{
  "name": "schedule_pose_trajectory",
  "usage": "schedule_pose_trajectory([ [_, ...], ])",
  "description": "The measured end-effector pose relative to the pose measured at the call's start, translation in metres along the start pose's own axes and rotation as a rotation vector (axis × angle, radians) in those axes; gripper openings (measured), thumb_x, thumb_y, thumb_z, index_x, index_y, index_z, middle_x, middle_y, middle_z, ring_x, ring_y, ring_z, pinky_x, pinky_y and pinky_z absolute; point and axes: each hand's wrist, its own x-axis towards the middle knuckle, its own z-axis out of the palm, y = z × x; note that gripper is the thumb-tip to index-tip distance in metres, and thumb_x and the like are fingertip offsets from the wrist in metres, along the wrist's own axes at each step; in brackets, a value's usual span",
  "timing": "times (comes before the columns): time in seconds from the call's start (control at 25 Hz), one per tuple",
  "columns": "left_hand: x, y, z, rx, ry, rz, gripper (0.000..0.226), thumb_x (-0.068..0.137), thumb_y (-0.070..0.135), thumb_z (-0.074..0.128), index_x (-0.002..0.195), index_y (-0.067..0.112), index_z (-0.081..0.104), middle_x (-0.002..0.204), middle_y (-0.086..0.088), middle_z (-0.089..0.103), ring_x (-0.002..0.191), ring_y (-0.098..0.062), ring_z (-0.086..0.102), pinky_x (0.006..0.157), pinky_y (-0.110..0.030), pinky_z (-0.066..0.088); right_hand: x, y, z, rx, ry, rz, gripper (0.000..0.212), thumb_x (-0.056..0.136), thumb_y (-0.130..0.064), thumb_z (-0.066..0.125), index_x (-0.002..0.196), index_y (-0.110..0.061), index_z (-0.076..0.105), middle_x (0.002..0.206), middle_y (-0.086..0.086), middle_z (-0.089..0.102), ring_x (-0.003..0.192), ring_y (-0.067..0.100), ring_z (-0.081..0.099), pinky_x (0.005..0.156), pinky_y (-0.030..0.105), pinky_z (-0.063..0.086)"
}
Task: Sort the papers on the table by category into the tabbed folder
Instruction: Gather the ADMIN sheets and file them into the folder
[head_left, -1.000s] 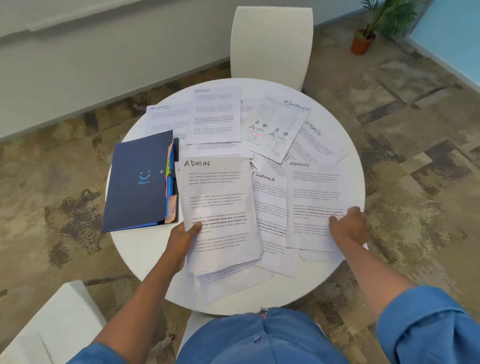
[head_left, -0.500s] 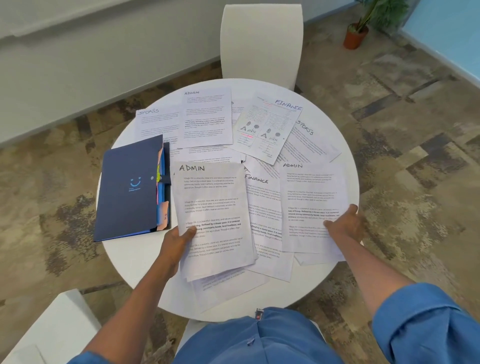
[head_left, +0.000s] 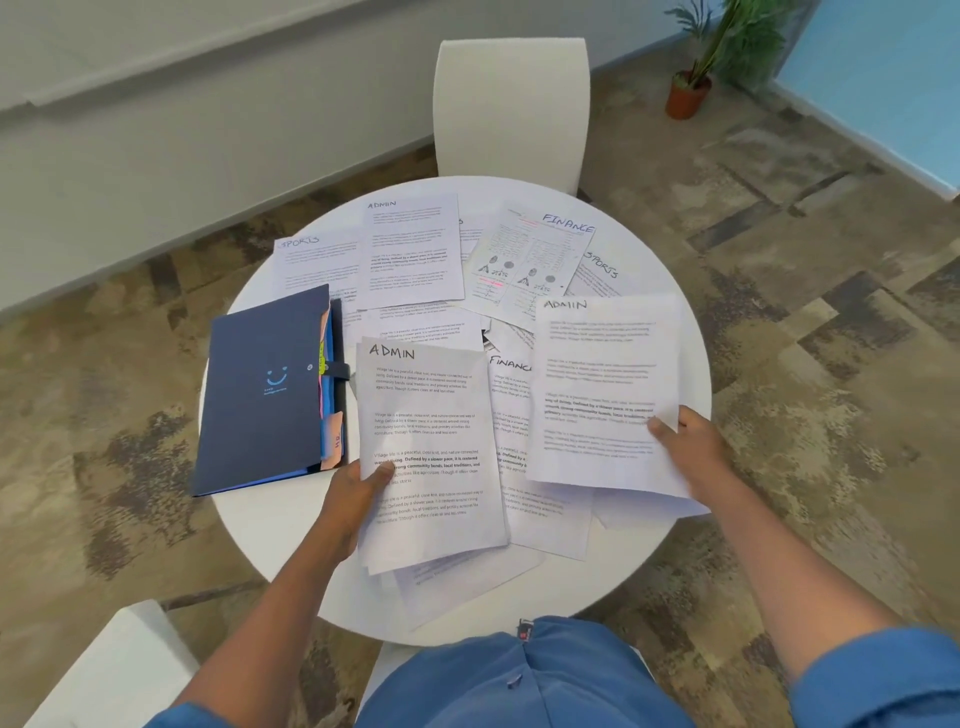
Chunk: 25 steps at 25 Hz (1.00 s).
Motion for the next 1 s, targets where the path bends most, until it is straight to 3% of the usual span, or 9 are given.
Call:
schedule_pose_trajectory([
  [0.12,-0.006,-0.003,-0.003,0.003,-0.029,-0.005,0.015,0.096,0.018,0.063,0.110,0.023,0.063,0.099,-0.003,0.076,0.090,-0.029,0.073,0.074,-0.039,0.059,-0.025,-0.014,0.030,0.127,-0.080,-0.048,0.020,0.093,-0.012,0.066,0.113,-0.012,0.067,0.104,0.001,0.070,0.094,0.020,0.065,0.088,0.036,0.052],
  [0.28,-0.010,-0.006,-0.007,-0.006,-0.057,-0.002,0.023,0.095,0.018,0.063,0.118,0.015,0.064,0.106,-0.009,0.076,0.094,-0.031,0.073,0.083,-0.048,0.059,-0.061,-0.021,0.083,0.017,-0.196,-0.134,0.004,0.090,-0.019,0.070,0.088,-0.019,0.067,0.067,-0.006,0.052,0.063,0.012,0.047,0.061,0.027,0.038],
  [0.36,-0.013,-0.009,-0.009,-0.028,-0.065,-0.006,0.029,0.095,0.022,0.064,0.123,0.012,0.063,0.108,-0.009,0.075,0.097,-0.032,0.073,0.089,-0.053,0.056,-0.076,-0.018,0.106,-0.046,-0.226,-0.179,0.008,0.090,-0.022,0.069,0.084,-0.022,0.064,0.064,-0.013,0.051,0.058,0.006,0.045,0.057,0.024,0.035],
  [0.4,-0.015,-0.011,-0.010,-0.043,-0.067,-0.008,0.032,0.095,0.025,0.064,0.125,0.012,0.062,0.109,-0.009,0.075,0.098,-0.032,0.072,0.091,-0.055,0.055,-0.083,-0.018,0.115,-0.075,-0.236,-0.200,0.003,0.091,-0.023,0.068,0.091,-0.022,0.066,0.070,-0.015,0.056,0.061,0.004,0.048,0.059,0.023,0.036],
  [0.48,-0.022,-0.016,-0.012,-0.072,-0.072,-0.004,0.037,0.096,0.034,0.062,0.125,0.011,0.062,0.112,-0.009,0.074,0.101,-0.032,0.071,0.093,-0.055,0.054,-0.094,-0.015,0.129,-0.147,-0.249,-0.239,0.013,0.092,-0.025,0.067,0.101,-0.016,0.066,0.082,-0.013,0.063,0.071,0.004,0.053,0.064,0.025,0.039],
  [0.64,-0.036,-0.023,-0.019,-0.122,-0.089,0.015,0.042,0.093,0.042,0.062,0.120,0.011,0.065,0.110,-0.009,0.075,0.101,-0.031,0.072,0.090,-0.051,0.056,-0.111,-0.007,0.143,-0.227,-0.285,-0.297,0.014,0.092,-0.025,0.066,0.103,-0.016,0.065,0.090,-0.013,0.064,0.081,0.007,0.058,0.068,0.025,0.043],
  [0.8,-0.043,-0.031,-0.027,-0.122,-0.109,0.013,0.035,0.086,0.024,0.073,0.116,0.009,0.067,0.110,-0.013,0.075,0.098,-0.033,0.072,0.090,-0.054,0.056,-0.124,-0.002,0.152,-0.229,-0.379,-0.288,0.023,0.092,-0.028,0.066,0.113,-0.019,0.066,0.098,-0.014,0.066,0.087,0.006,0.061,0.073,0.027,0.047],
  [1.0,-0.050,-0.043,-0.034,-0.100,-0.127,-0.055,0.035,0.089,0.014,0.071,0.122,0.005,0.063,0.106,-0.013,0.076,0.094,-0.034,0.073,0.086,-0.052,0.058,-0.131,0.008,0.153,-0.147,-0.438,-0.143,0.039,0.087,-0.036,0.072,0.122,-0.025,0.060,0.115,-0.011,0.065,0.105,0.014,0.061,0.087,0.033,0.051],
])
